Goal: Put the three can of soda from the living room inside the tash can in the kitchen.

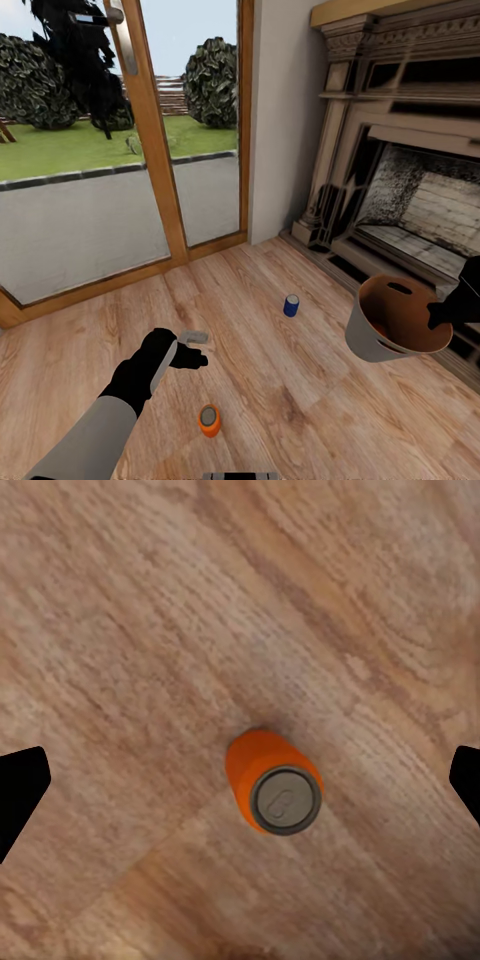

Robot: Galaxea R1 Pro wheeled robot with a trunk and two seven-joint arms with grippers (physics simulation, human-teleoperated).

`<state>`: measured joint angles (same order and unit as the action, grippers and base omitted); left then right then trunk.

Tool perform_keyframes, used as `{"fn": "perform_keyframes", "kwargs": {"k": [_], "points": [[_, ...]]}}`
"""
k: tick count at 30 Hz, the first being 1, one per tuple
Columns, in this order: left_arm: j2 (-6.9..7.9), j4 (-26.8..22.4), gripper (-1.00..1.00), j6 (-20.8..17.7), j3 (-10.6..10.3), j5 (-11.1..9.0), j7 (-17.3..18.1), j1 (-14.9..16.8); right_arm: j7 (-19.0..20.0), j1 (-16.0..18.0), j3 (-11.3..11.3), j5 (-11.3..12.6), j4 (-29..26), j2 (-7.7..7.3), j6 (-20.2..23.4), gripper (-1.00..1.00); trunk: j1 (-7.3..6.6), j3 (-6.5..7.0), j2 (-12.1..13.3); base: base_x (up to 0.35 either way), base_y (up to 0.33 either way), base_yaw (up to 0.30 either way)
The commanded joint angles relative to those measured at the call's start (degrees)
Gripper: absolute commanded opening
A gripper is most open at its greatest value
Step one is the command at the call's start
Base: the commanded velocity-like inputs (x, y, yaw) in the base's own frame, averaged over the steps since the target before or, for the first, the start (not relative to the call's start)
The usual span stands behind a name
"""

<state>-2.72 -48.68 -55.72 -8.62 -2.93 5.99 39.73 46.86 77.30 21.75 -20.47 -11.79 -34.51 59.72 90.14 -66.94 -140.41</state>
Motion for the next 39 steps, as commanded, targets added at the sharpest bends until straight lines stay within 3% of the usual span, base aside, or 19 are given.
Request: {"fn": "perform_keyframes", "kwargs": {"k": [1,7,23,39], "points": [[0.0,0.0,1.0,0.0,0.0,0.0,0.0,0.0,0.0,0.1,-0.5,1.0,0.2,0.01,0.3,-1.0,0.21,-0.25,-0.4,0.0,0.0,0.0],[-0.05,0.2,1.0,-0.1,0.0,0.1,0.0,0.0,0.0,0.3,-0.5,1.0,0.5,0.09,0.3,-1.0,1.53,-1.83,-2.8,0.0,0.0,0.0],[-0.95,3.3,1.0,-0.1,0.0,-0.1,0.0,0.2,0.0,0.4,-0.5,1.0,0.5,0.22,0.3,-1.0,1.94,-6.79,-3.0,0.0,0.0,0.0],[-0.87,2.3,1.0,0.2,0.0,-0.3,0.1,0.1,0.0,0.4,-0.4,0.9,0.5,0.26,0.3,-1.0,1.94,-7.95,-3.0,0.092,-0.01,0.0]]}}
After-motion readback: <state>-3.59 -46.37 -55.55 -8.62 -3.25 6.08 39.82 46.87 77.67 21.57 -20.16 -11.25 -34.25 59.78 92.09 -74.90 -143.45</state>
